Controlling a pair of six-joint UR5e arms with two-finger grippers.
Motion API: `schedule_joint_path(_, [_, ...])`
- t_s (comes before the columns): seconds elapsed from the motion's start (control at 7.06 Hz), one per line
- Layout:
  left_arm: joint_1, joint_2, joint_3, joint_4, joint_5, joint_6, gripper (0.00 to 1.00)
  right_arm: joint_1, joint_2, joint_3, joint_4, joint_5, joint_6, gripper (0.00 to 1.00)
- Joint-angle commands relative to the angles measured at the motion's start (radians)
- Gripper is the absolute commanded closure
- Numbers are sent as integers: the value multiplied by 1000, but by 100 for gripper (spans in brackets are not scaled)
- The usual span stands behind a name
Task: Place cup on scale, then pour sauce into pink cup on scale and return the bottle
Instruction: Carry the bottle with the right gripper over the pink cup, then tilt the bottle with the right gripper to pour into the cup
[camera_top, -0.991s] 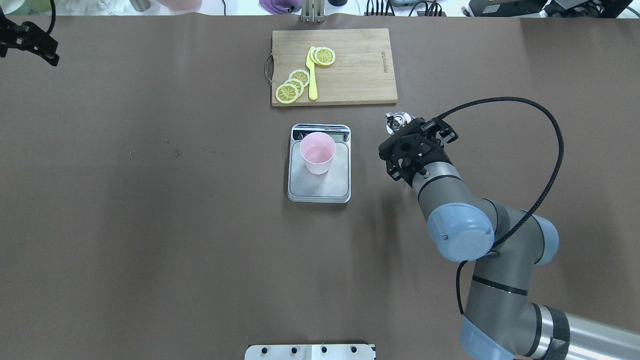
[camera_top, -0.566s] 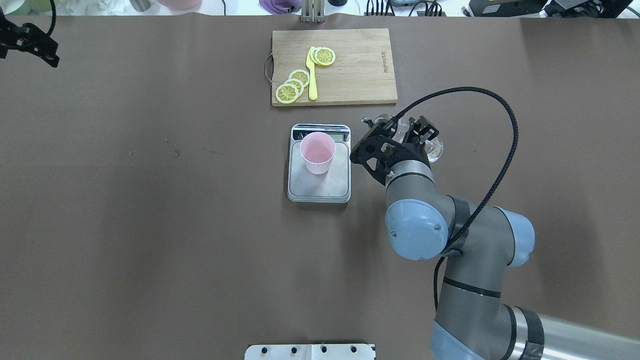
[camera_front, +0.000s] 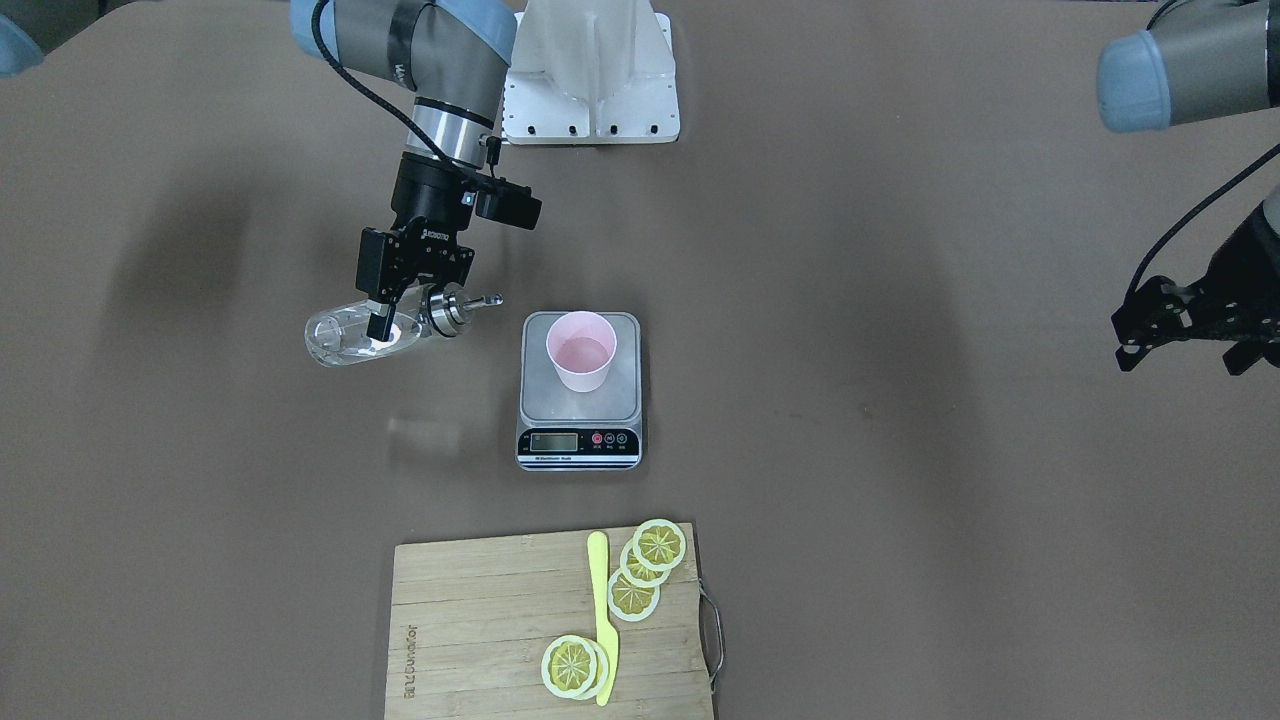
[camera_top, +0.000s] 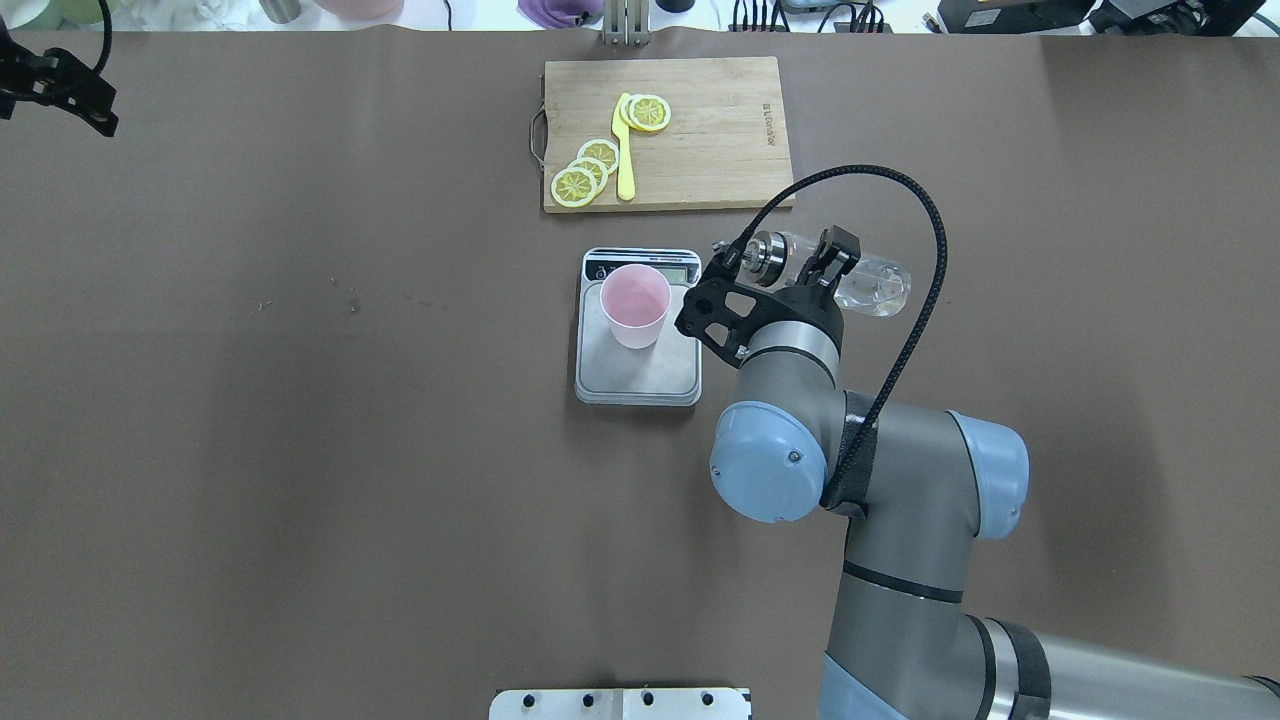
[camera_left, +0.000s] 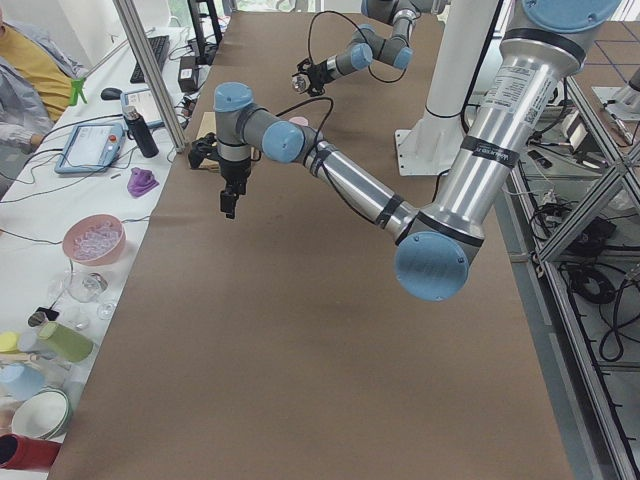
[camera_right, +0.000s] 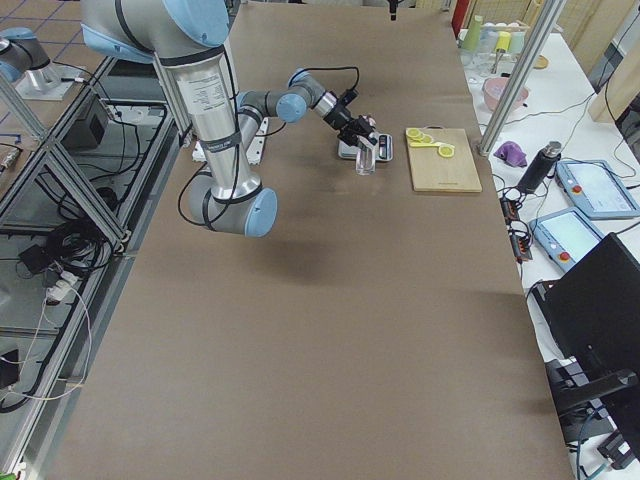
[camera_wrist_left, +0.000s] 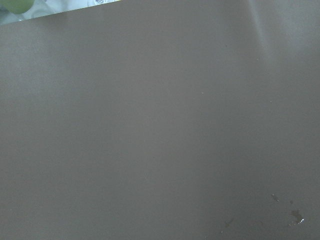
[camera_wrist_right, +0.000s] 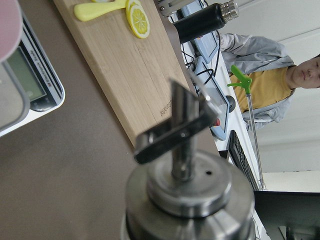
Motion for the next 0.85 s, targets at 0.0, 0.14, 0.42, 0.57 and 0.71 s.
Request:
schedule_joint_path(0.0, [0,2,0,-1,0,0,2,-12,6,-18,-13,-48,-96,100])
schedule_joint_path(0.14, [2,0,-2,0,0,0,2,-12,50,-55,-13,-62,-121,100])
schedule_joint_path(0.42, [0,0,-2,0,2,0,2,-15,81,-107,-6,-91,-121,100])
schedule_joint_path(0.57, [0,0,1,-1,2,0,2,-19,94,-139,-6,-115,-121,100])
schedule_joint_path(0.71, [0,0,0,0,2,0,2,-32,98,-158,-1,-144,-121,100])
